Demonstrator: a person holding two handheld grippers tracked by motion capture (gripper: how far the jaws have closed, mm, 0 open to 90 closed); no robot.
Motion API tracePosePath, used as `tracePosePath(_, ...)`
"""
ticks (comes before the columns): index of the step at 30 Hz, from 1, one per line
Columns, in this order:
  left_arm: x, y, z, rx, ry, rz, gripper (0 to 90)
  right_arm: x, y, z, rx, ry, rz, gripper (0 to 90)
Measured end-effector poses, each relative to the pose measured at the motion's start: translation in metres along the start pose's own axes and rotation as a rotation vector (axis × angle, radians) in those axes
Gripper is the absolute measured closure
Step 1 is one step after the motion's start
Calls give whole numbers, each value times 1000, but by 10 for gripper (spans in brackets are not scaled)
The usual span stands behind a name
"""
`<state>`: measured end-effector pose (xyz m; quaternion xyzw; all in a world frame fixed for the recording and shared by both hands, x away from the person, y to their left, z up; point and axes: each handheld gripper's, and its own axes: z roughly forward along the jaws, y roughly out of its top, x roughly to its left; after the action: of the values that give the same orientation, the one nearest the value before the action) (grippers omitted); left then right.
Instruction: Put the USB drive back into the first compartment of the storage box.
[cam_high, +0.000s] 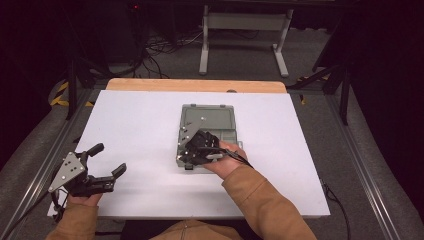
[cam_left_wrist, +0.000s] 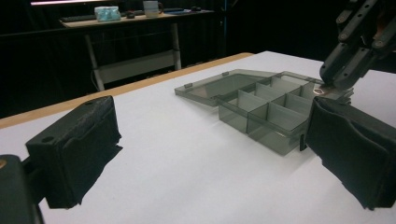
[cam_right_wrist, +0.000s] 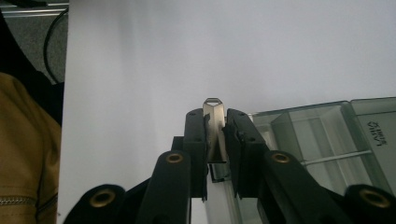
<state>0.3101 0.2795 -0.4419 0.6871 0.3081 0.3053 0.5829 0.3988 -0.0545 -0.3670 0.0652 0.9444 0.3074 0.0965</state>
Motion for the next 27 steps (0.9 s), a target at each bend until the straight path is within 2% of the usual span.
tracePosePath(11, 0, 0, 0, 1, 0, -3, 39, -20, -1, 0, -15, -83, 62, 793)
tracePosePath(18, 0, -1, 0, 1, 0, -3, 39, -35, -4, 5, -2, -139, 111, 793)
tracePosePath(27, 1, 0, 0, 2, 1, -4, 39, -51, -9, 14, 5, -165, 163, 793)
